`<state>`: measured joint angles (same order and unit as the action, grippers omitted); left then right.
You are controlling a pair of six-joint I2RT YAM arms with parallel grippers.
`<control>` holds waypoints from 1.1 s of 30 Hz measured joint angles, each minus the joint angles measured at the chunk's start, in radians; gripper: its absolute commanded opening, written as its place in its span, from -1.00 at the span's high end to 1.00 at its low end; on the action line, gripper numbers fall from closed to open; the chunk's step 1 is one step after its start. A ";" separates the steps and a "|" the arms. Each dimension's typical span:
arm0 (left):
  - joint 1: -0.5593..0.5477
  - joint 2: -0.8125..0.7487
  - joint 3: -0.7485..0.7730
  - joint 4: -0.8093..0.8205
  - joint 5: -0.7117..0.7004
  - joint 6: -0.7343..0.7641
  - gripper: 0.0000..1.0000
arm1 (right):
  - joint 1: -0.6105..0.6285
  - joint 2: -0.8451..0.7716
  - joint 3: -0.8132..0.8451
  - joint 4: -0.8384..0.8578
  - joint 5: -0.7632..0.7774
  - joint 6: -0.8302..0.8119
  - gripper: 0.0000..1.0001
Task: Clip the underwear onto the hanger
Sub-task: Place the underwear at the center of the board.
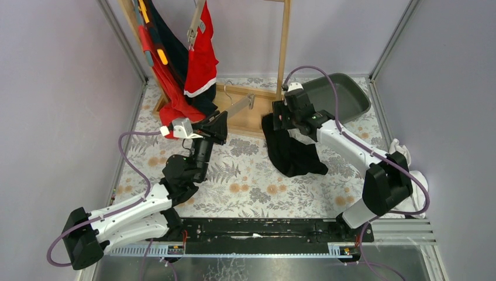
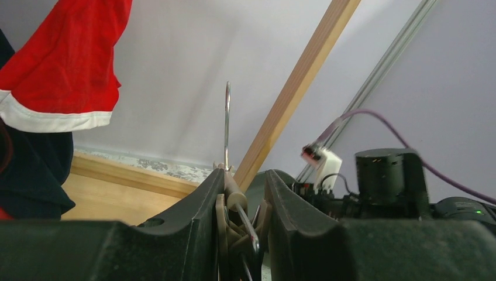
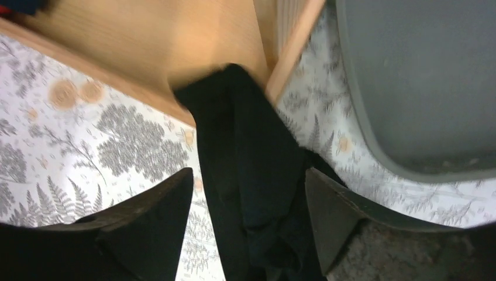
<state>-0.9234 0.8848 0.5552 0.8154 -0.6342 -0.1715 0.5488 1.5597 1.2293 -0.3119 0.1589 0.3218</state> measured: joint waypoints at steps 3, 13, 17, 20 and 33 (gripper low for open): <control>-0.002 0.000 -0.015 0.002 -0.012 -0.011 1.00 | 0.000 -0.015 -0.001 0.075 0.002 -0.008 -0.62; -0.006 0.000 -0.050 0.015 -0.042 -0.023 1.00 | 0.000 -0.176 -0.154 0.167 -0.013 -0.023 -0.51; -0.006 -0.002 -0.063 0.042 -0.052 -0.028 1.00 | 0.000 -0.227 -0.285 0.164 -0.031 -0.015 -0.49; -0.006 0.006 -0.090 0.090 -0.068 -0.035 1.00 | 0.000 -0.233 -0.311 0.162 -0.048 -0.014 -0.50; -0.006 0.098 -0.229 0.354 -0.148 -0.126 1.00 | 0.001 -0.180 -0.278 0.395 -0.241 0.068 -0.51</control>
<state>-0.9298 0.9825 0.3260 1.1694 -0.7818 -0.2970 0.5499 1.3796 0.9508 0.0830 -0.0826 0.3893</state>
